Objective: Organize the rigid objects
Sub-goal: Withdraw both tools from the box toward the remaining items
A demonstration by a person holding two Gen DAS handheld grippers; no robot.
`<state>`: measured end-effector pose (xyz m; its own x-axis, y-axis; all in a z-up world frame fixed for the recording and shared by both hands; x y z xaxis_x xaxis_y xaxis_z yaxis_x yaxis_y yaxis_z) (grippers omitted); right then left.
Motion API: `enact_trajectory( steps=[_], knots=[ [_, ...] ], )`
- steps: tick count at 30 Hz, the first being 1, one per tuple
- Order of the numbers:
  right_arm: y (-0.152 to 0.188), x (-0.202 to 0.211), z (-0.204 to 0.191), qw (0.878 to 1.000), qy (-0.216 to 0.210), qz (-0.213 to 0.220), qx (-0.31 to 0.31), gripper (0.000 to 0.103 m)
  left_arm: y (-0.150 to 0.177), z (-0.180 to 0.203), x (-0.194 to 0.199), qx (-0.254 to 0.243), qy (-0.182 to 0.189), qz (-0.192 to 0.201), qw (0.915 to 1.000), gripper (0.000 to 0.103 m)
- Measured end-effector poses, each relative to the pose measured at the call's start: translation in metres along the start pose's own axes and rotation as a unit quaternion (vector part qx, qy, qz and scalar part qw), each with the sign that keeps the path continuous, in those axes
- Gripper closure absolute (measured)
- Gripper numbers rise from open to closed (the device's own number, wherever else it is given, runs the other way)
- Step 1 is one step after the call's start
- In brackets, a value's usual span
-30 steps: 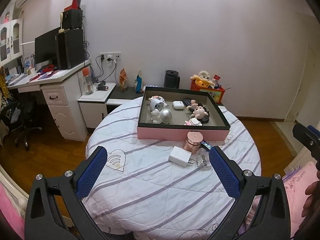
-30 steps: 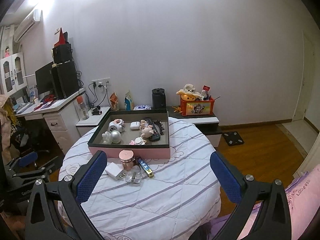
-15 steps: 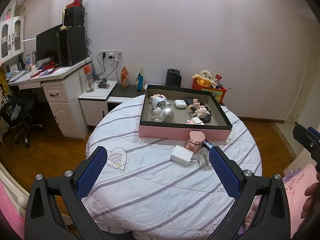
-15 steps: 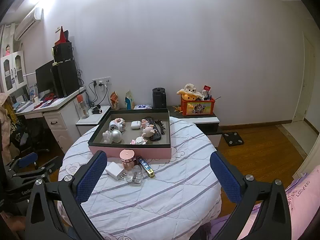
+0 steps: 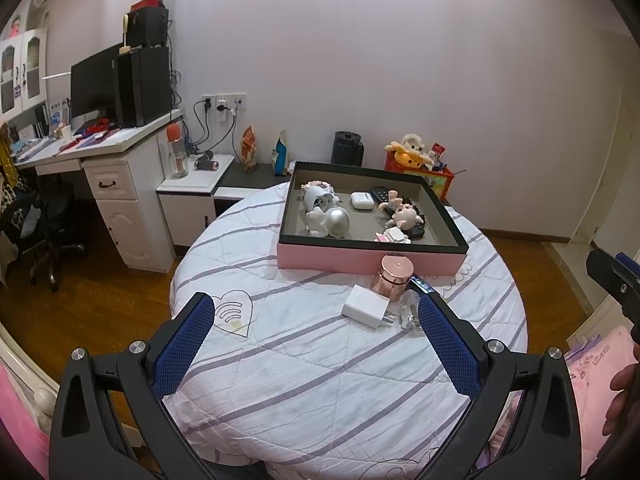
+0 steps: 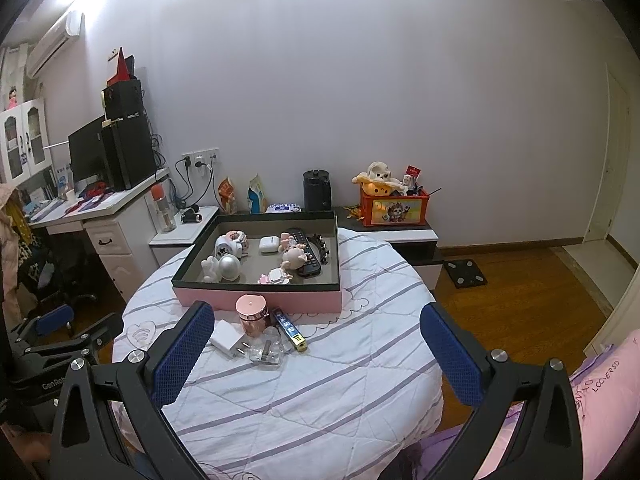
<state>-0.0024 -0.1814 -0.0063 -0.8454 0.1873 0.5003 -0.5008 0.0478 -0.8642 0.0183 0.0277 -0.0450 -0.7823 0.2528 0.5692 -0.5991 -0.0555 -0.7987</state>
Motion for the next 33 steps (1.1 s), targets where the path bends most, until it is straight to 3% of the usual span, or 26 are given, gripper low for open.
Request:
enact_trajectory(
  steps=[13, 33],
  knots=[
    [0.011, -0.034, 0.001, 0.999, 0.004, -0.036, 0.001, 0.000, 0.010, -0.007, -0.035, 0.005, -0.004, -0.033, 0.9994, 0.000],
    [0.056, -0.129, -0.002, 0.989, -0.009, -0.147, 0.015, 0.000, 0.055, 0.012, -0.157, -0.025, 0.020, -0.133, 0.9906, 0.000]
  ],
)
Point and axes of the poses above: each gripper's, at about its wrist camera, not at the fingertips, and x roughly against the way its jaws point, z to its right, y to its underside, the point moved 7 cm from there along -x, roughly the way its jaws point, and after that the axes turned 10 degrees about y, right-handed, at the moved point
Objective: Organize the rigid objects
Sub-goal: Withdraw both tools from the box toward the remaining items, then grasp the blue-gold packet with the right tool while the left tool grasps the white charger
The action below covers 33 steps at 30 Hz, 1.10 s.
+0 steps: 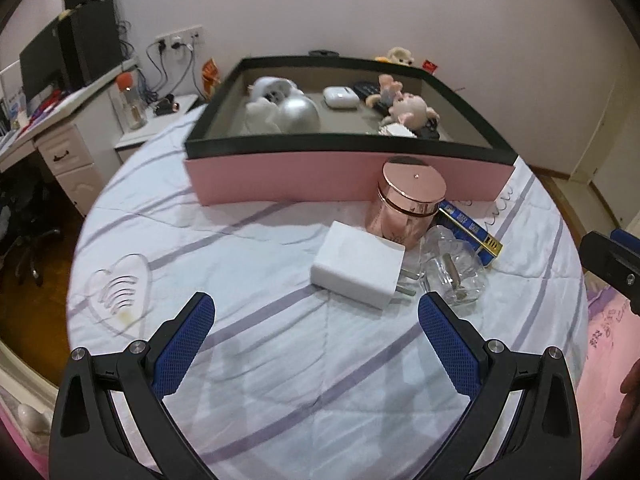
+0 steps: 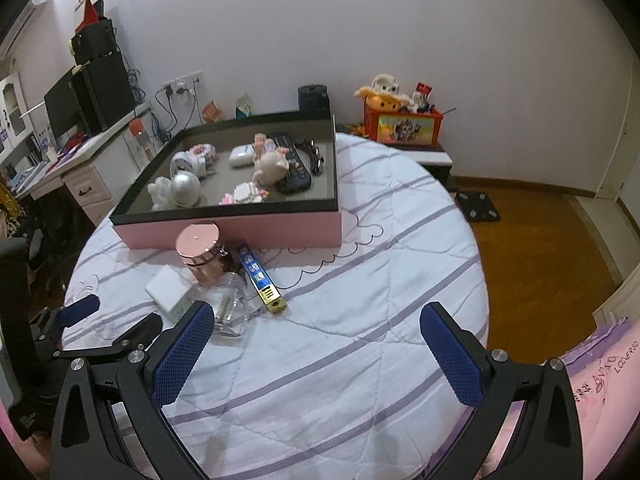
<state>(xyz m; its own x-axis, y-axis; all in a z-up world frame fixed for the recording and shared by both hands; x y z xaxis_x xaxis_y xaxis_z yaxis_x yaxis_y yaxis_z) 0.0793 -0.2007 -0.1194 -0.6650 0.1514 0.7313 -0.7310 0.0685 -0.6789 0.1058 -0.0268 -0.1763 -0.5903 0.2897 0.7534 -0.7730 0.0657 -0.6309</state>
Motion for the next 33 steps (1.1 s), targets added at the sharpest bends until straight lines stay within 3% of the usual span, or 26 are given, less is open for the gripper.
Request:
enact_trajectory(
  steps=[13, 22, 28, 31, 32, 33],
  knots=[
    [-0.004, -0.043, -0.006, 0.999, -0.011, -0.033, 0.009, 0.000, -0.012, -0.001, -0.041, 0.001, 0.024, -0.013, 0.9996, 0.002],
    [-0.006, -0.073, -0.030, 0.997, -0.038, -0.057, 0.033, 0.000, -0.010, -0.008, -0.028, -0.001, 0.058, 0.003, 0.9983, 0.043],
    [-0.009, -0.087, -0.043, 0.995, -0.049, -0.067, 0.047, 0.003, -0.007, -0.013, -0.023, -0.001, 0.064, 0.004, 0.9979, 0.045],
    [-0.013, -0.089, -0.044, 0.995, -0.053, -0.067, 0.046, 0.018, -0.007, -0.014, -0.021, -0.001, 0.065, 0.004, 0.9979, 0.045],
    [-0.014, -0.091, -0.044, 0.995, -0.048, -0.069, 0.048, 0.030, -0.008, -0.014, -0.022, 0.000, 0.065, 0.004, 0.9979, 0.045],
    [-0.013, -0.093, -0.044, 0.995, -0.046, -0.072, 0.051, 0.031, -0.007, -0.015, -0.021, 0.000, 0.065, 0.005, 0.9978, 0.045]
  ],
)
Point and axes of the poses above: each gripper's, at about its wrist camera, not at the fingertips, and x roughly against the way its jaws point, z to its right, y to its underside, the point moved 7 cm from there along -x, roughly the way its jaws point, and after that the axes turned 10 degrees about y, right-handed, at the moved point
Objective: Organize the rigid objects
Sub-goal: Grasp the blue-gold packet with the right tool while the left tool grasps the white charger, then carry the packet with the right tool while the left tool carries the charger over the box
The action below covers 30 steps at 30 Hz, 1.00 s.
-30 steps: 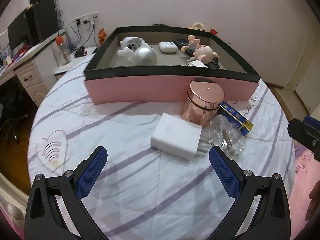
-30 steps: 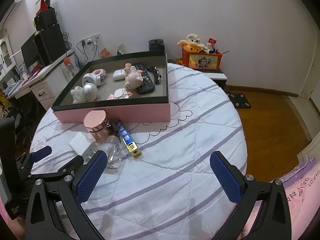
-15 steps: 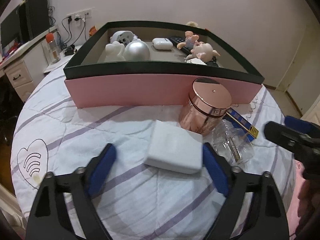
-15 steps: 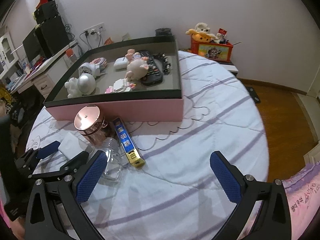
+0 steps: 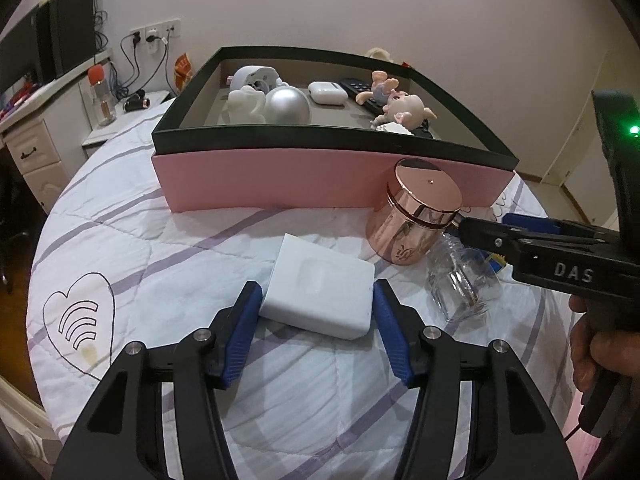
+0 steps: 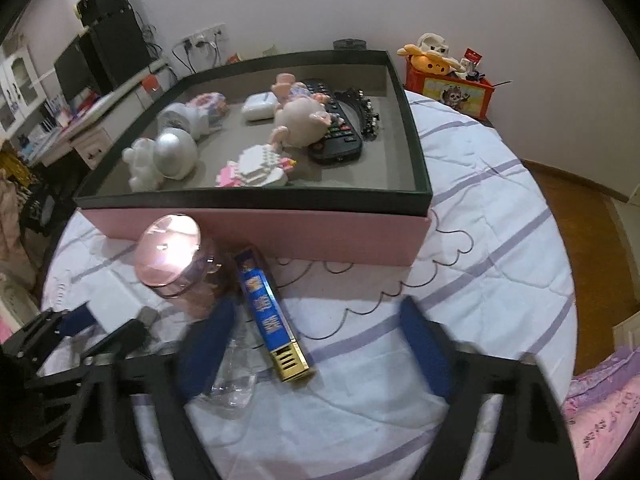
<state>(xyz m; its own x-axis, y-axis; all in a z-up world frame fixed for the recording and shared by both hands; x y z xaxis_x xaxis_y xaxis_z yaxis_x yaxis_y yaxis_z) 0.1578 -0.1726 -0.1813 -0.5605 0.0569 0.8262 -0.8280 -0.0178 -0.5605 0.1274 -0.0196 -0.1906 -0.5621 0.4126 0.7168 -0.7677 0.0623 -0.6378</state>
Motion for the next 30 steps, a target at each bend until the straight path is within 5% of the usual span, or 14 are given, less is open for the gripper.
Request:
enact_trajectory(
  steps=[10, 15, 30],
  knots=[
    [0.002, -0.016, -0.015, 0.999, 0.013, -0.003, 0.051, 0.042, 0.000, 0.000, -0.002, 0.002, 0.003, 0.004, 1.0000, 0.045],
    [0.008, -0.005, -0.018, 0.999, -0.014, 0.005, 0.050, 0.088, 0.000, -0.001, 0.002, 0.008, 0.004, 0.006, 0.9999, 0.046],
    [0.023, 0.041, 0.010, 0.999, -0.045, 0.028, -0.002, 0.088, -0.008, -0.003, 0.045, 0.014, -0.002, 0.041, 0.9991, 0.046]
  ],
)
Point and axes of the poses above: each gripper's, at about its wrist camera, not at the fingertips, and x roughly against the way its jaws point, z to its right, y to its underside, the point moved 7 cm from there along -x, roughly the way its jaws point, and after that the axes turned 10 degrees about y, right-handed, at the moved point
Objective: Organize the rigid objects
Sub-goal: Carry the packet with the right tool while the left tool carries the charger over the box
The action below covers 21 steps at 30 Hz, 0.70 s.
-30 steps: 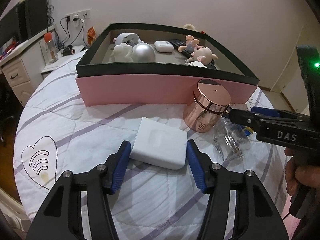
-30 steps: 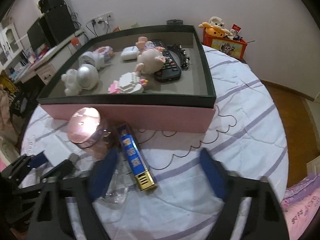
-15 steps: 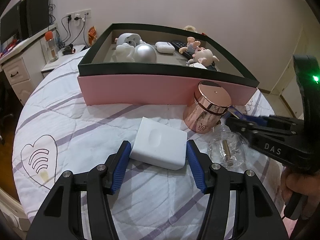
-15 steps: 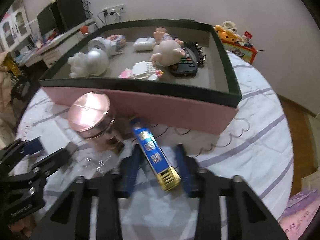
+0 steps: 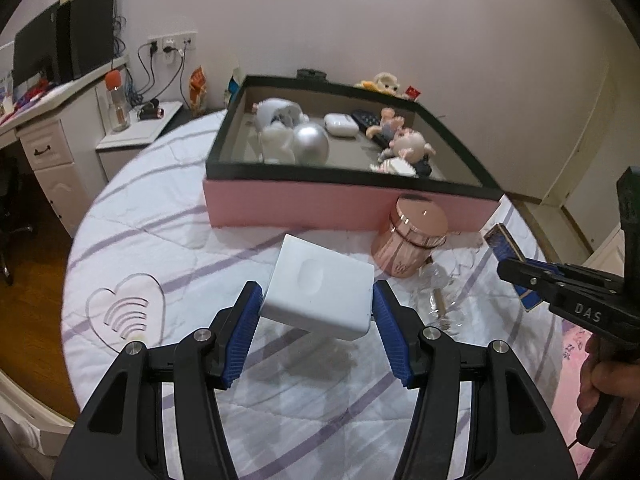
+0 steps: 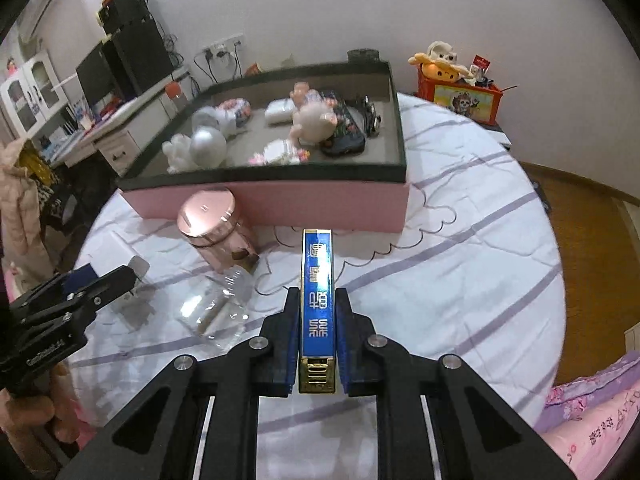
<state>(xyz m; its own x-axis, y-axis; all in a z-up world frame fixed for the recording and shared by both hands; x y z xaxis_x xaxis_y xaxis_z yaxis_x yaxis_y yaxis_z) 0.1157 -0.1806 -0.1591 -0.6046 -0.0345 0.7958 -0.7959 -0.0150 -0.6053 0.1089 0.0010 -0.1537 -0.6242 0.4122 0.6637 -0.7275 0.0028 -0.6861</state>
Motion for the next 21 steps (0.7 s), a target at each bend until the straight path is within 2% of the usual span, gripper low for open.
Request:
enact_trajectory(
  steps=[5, 12, 21],
  knots=[
    [-0.014, 0.021, -0.008, 1.000, -0.014, 0.023, 0.006, 0.088, -0.016, 0.004, 0.013, -0.001, 0.002, 0.012, 0.9999, 0.046],
    [-0.048, 0.039, -0.026, 0.998, -0.021, 0.056, 0.028, 0.088, -0.063, 0.016, 0.025, -0.026, 0.000, 0.043, 0.9987, 0.046],
    [-0.101, 0.036, -0.028, 0.996, -0.011, 0.081, 0.037, 0.088, -0.135, 0.026, 0.000, -0.041, 0.009, 0.061, 0.9973, 0.046]
  ],
)
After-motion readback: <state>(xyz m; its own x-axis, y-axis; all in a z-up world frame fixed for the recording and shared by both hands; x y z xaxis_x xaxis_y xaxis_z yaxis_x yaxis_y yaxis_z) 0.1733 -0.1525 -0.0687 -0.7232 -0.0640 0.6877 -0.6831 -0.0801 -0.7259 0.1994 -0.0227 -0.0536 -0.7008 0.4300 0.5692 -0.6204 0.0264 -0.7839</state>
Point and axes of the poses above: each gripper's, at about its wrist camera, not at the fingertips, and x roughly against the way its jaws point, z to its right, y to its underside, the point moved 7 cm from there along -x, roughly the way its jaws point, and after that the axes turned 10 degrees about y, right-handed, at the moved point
